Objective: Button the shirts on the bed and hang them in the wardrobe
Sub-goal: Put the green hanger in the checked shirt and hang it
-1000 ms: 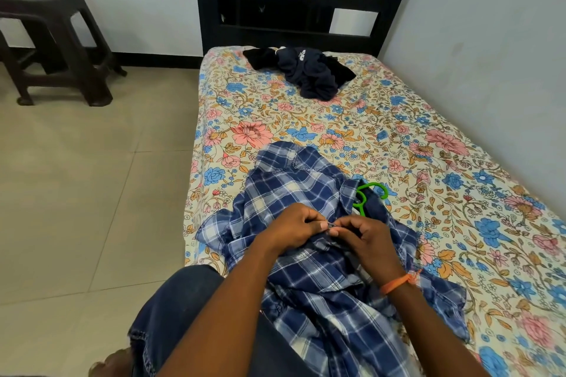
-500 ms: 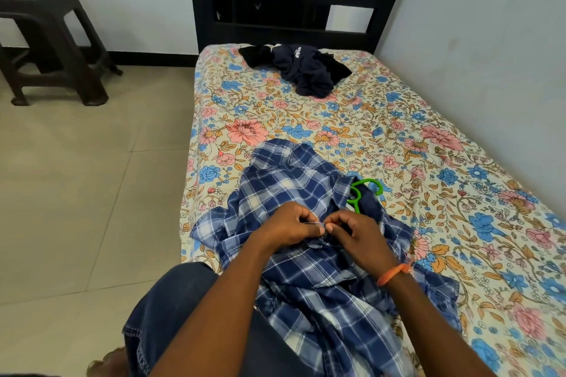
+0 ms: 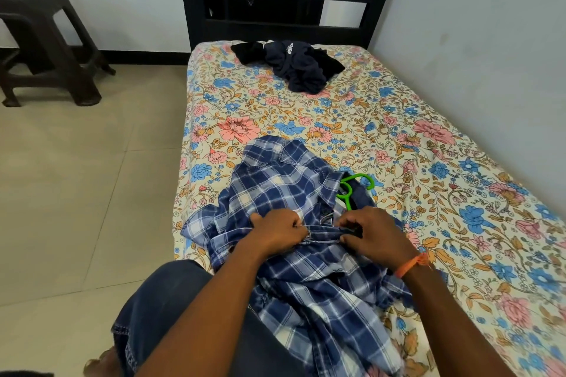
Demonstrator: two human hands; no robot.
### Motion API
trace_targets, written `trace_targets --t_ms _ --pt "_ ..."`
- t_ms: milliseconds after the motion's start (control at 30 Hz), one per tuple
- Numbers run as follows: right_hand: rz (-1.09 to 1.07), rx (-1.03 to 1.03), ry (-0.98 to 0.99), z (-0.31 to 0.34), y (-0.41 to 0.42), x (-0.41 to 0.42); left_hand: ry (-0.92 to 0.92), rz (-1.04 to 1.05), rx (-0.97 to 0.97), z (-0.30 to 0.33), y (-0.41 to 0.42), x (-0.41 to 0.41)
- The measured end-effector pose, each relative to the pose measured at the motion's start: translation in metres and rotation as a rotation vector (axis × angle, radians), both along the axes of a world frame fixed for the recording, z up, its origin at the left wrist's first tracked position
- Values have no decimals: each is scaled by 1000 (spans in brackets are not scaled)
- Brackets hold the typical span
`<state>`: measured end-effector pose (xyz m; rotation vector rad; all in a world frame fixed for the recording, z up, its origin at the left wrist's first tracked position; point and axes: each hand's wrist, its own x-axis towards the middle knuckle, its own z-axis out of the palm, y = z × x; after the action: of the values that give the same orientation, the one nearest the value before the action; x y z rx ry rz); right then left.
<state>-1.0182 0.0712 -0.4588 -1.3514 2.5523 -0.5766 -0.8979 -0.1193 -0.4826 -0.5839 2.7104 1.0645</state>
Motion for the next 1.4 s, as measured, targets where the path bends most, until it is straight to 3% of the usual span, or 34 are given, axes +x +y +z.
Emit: trace_targets --t_ms 67,133,333,467,600,800,1000,1200,1400 --pt "-9 -43 155 5 4 -1 25 -34 -121 2 3 0" --pt "-20 -78 184 9 6 1 44 -54 -233 6 5 -1" --pt "-46 -94 -1 16 13 4 332 53 -237 15 13 -22" --pt "-237 -218 -180 13 17 1 224 81 -377 11 28 -53" --pt "-279 -213 -173 8 23 -3 194 113 -448 -13 34 -59" --pt "-295 -249 -66 -10 24 -2 357 105 -296 -31 29 -62" --pt "-144 -225 -10 -15 9 6 339 147 -249 -31 28 -66" --pt "-137 -298 105 -19 0 9 445 335 293 -16 32 -62" --pt "-187 -287 335 -19 -12 14 358 209 491 -2 33 -51"
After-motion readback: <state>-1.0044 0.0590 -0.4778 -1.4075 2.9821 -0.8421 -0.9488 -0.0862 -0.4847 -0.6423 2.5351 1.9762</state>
